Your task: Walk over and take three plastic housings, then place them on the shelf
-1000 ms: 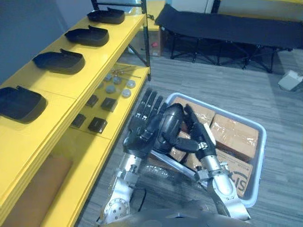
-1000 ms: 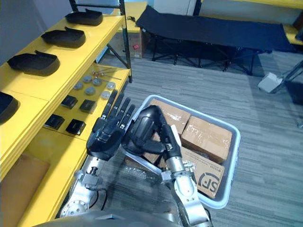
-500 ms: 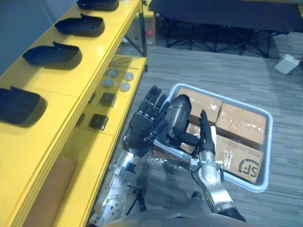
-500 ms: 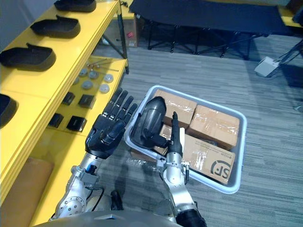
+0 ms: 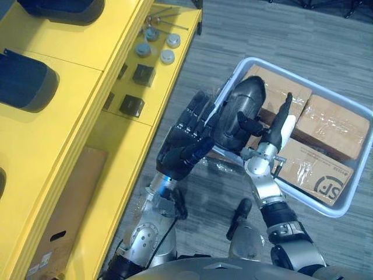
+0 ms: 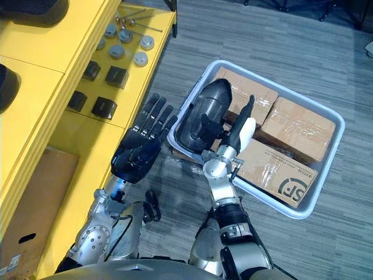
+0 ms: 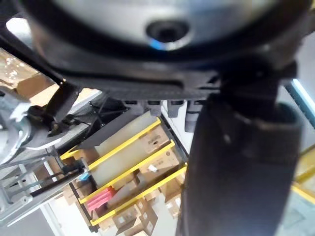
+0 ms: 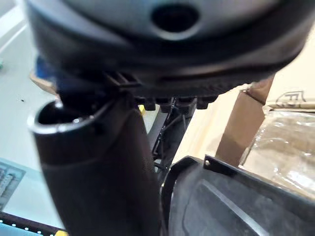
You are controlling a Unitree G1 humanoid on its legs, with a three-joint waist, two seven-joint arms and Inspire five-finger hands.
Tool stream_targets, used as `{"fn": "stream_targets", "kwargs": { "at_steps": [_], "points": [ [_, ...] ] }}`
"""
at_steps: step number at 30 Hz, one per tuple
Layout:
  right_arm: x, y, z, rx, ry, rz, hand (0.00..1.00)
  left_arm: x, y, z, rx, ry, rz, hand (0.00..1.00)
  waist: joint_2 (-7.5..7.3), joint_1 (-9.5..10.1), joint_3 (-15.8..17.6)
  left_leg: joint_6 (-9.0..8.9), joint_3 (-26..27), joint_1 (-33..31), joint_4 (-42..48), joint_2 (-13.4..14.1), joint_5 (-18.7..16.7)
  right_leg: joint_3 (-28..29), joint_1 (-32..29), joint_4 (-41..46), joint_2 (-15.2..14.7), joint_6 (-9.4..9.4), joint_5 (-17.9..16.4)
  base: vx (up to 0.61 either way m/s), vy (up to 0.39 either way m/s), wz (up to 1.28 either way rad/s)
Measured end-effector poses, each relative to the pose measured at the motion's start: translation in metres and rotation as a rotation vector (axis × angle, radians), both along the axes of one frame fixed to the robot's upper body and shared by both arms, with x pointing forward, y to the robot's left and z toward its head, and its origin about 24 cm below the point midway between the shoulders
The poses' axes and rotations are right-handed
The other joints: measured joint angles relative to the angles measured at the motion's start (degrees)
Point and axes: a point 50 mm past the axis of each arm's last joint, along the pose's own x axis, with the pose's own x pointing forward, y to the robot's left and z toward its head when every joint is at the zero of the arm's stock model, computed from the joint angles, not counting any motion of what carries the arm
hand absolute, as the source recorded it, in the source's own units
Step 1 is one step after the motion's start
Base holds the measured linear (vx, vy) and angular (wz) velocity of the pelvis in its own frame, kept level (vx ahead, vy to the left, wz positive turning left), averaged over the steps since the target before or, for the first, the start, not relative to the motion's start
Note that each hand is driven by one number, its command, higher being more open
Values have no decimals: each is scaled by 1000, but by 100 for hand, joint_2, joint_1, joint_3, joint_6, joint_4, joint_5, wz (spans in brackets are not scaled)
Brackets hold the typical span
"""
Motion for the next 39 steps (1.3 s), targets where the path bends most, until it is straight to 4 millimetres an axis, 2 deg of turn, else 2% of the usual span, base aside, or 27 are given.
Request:
{"fn": "stream_targets", "kwargs": {
  "at_steps": [9, 11, 12, 16, 20, 24, 26, 29, 31, 36, 39],
  "points": [
    [28, -30, 3, 5, 155, -56, 100, 8, 1, -5, 14, 27, 16, 100, 131, 62, 501, 64, -190, -90, -173, -156, 195, -196, -57, 109, -92, -35, -26, -43, 9, 11],
    [31, -34, 9, -6, 141, -71, 100, 10, 0, -4, 15, 26, 17, 100, 132, 157, 508, 48, -193, -167, -180, -147, 222, -177, -210, 218, -107, -64, -45, -70, 12, 6],
    [33, -36, 12, -10, 147, -76, 0, 10, 0, -4, 16, 32, 18, 100, 133, 172, 509, 51, -194, -180, -191, -151, 238, -178, -219, 262, -121, -79, -55, -60, 13, 2],
    [40, -42, 16, -4, 192, -96, 0, 11, -1, -7, 16, 51, 26, 100, 140, 177, 512, 44, -211, -182, -215, -190, 277, -191, -263, 403, -183, -122, -91, -53, 13, 4],
    [46, -62, 22, -50, 232, -116, 0, 16, -4, -5, 15, 47, 20, 100, 154, 182, 520, -36, -231, -183, -341, -272, 300, -246, -299, 469, -277, -140, -104, -83, 23, 6],
    [48, -79, 24, -83, 268, -163, 0, 18, -6, -6, 23, 55, 5, 100, 241, 213, 562, -74, -344, -178, -366, -292, 356, -377, -213, 491, -281, -150, -109, -69, 2, 16],
    [49, -89, 32, -76, 259, -183, 0, 16, -4, -9, 25, 66, 10, 100, 246, 278, 565, -73, -350, -165, -444, -303, 423, -417, -209, 487, -281, -151, -109, -22, -14, 6],
    [46, -100, 32, -25, 257, -213, 0, 15, 0, -12, 28, 79, 26, 100, 256, 326, 581, -44, -354, 42, -632, -355, 576, -459, -58, 453, -286, -143, -101, 14, -30, 5],
    [45, -98, 30, -10, 265, -213, 0, 14, 5, -11, 24, 78, 47, 100, 267, 319, 594, -43, -346, 210, -704, -366, 586, -475, 80, 424, -277, -150, -105, 36, -40, -2],
    [34, -96, 14, 13, 299, -220, 0, 3, 15, 7, -16, 10, 90, 100, 269, 296, 595, -58, -310, 635, -905, -384, 589, -564, 368, 484, -289, -246, -166, 19, -19, -3],
    [29, -95, 6, 26, 334, -238, 0, 3, 16, 6, -3, 20, 83, 100, 265, 303, 589, -72, -302, 871, -1008, -399, 586, -654, 569, 487, -294, -294, -200, 0, 0, 0]
  ]
}}
